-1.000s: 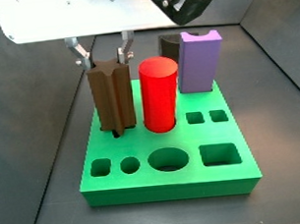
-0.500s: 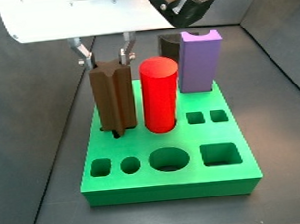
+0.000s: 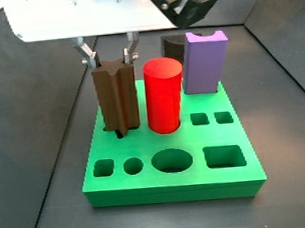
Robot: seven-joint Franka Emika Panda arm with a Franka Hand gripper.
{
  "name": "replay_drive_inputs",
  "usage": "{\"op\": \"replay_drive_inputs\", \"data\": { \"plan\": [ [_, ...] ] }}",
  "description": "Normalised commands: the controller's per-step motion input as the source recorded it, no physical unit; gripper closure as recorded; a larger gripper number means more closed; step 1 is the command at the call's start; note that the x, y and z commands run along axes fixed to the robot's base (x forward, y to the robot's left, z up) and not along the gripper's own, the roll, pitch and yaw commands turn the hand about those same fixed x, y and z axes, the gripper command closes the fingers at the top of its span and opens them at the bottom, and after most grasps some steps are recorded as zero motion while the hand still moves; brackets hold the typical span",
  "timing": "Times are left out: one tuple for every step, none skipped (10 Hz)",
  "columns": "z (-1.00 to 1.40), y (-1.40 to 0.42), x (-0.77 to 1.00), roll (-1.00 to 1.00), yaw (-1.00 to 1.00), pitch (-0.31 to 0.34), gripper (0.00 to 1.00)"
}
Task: Pick up the star object. Move up. Move to above the board. Insert the star object.
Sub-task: Insert the star object.
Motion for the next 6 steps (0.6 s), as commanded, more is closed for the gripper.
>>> {"op": "replay_drive_inputs", "data": {
  "plan": [
    [-0.35,0.06,-0.11,0.09,-0.50,0.069,1.00],
    [0.00,0.00,0.00,0.00,-0.14,0.000,1.00],
    [-0.30,0.04,-0.03,0.07,-0.31,0.034,1.00],
    [-0.21,0.00,0.00,0.00,0.00,0.000,1.00],
    [-0.95,-0.04,0.00,0.22,0.00,0.000,1.00],
    [-1.00,-0.08,0.00,0.18,0.00,-0.017,1.00]
  ]
}}
